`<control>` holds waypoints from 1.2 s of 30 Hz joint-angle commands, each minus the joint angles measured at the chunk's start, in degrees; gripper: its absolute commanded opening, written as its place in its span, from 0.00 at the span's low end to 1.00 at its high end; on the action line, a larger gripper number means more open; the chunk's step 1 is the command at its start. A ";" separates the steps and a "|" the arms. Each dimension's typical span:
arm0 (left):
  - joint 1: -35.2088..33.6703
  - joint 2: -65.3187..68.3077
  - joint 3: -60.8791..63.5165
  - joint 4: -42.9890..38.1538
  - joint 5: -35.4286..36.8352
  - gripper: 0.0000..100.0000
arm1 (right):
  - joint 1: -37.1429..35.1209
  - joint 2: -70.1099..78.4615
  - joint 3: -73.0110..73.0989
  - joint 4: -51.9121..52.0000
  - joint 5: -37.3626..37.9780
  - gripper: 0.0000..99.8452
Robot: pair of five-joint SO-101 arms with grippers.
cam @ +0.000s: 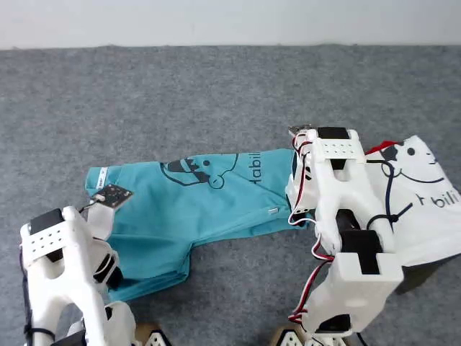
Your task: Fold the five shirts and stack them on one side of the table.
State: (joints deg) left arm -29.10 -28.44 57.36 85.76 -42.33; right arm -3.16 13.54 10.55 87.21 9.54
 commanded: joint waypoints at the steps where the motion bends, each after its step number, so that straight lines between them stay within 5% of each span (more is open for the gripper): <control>1: -0.35 -1.05 -3.65 -1.05 1.85 0.13 | 0.40 -3.74 -1.93 2.59 -0.44 0.21; 21: -0.44 -1.14 -20.00 10.90 1.85 0.12 | 0.84 -21.85 -1.67 5.85 6.95 0.21; 31: 6.77 -0.70 -20.62 2.99 2.99 0.12 | -1.80 -12.18 3.52 -24.75 -2.37 0.21; 36: 13.54 -0.62 -15.69 -10.46 15.47 0.12 | -5.41 -4.88 1.41 -32.40 -4.22 0.21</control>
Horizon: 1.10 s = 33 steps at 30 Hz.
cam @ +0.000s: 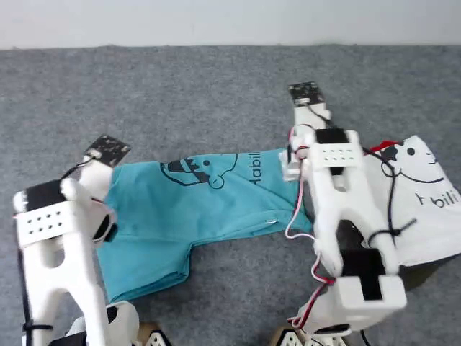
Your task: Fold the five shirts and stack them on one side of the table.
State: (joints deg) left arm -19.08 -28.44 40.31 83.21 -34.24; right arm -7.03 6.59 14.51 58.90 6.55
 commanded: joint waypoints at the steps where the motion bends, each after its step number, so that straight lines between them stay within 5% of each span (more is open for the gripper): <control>1: 4.57 -0.62 2.68 -10.99 10.11 0.12 | -1.80 3.56 -3.69 -4.97 -1.23 0.21; 7: 7.21 -0.70 10.59 -19.16 14.77 0.13 | -2.07 13.58 -11.60 -5.58 -0.97 0.21; 19: 6.95 -0.62 13.32 -19.69 14.77 0.13 | -0.48 34.77 -35.78 -4.26 -1.05 0.21; 33: 6.77 -1.14 6.20 -19.43 18.90 0.13 | 1.27 24.57 -52.22 28.18 -0.79 0.21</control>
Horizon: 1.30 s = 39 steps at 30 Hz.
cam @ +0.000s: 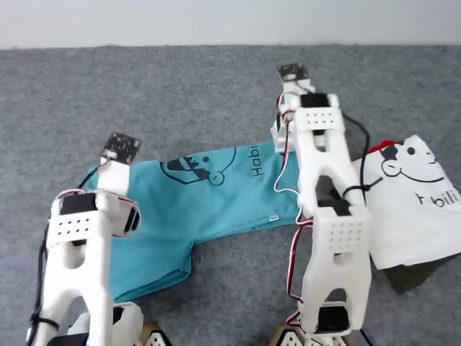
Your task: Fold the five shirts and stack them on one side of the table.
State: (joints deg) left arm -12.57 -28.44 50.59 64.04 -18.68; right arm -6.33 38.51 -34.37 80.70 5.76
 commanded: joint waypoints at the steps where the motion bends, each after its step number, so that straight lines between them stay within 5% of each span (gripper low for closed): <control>1: 0.26 -1.14 -5.14 -0.26 5.19 0.13 | 0.40 -9.10 -3.34 8.75 0.18 0.21; 7: 0.70 -1.14 -12.00 9.93 5.71 0.13 | -3.65 -16.66 -3.08 22.29 5.71 0.21; 15: -0.18 -1.14 -13.32 32.44 -16.62 0.12 | -3.21 -21.85 8.62 20.00 5.98 0.21; 21: 1.49 -0.62 -9.98 34.90 -24.26 0.05 | -3.21 -23.87 18.81 14.20 5.98 0.21; 27: 1.23 -1.14 -3.38 26.11 -28.13 0.04 | -3.56 -27.03 28.31 8.66 5.98 0.21; 39: 1.32 0.09 -6.73 -16.35 0.53 0.04 | -2.33 -25.89 32.26 -5.76 5.54 0.21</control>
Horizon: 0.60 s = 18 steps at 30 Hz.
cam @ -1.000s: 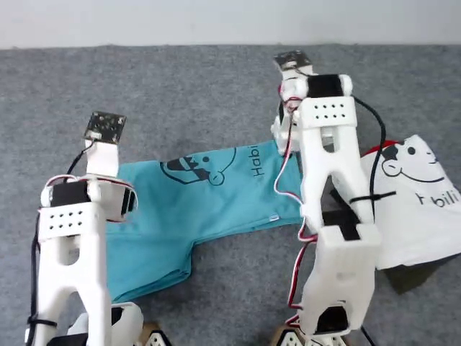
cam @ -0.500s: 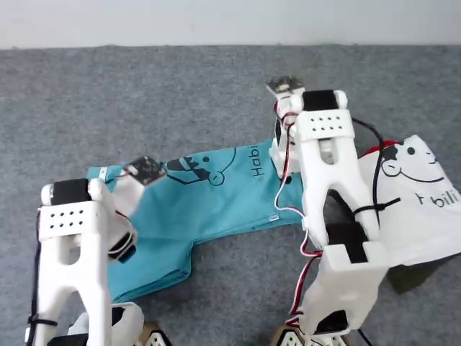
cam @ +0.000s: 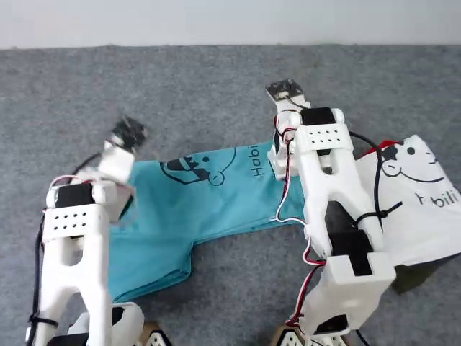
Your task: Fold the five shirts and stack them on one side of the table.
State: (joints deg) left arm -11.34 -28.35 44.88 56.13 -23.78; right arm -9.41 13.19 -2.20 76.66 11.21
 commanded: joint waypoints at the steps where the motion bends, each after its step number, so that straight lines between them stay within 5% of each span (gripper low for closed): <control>1: 0.09 0.44 -0.40 -10.11 6.86 0.04 | 0.75 -0.13 0.09 -1.54 0.09 0.21; 6: 0.35 -0.09 1.71 -2.73 6.33 0.04 | 0.48 0.40 0.09 4.00 0.53 0.21; 14: 0.44 -14.07 1.89 28.04 -17.05 0.04 | 0.66 0.40 0.09 4.70 0.62 0.21; 18: 0.44 -19.34 6.37 32.00 -20.57 0.04 | 0.92 0.40 0.09 3.91 0.62 0.21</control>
State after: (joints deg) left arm -11.34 -44.00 49.10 85.67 -41.98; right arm -9.14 14.07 -2.20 81.05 11.21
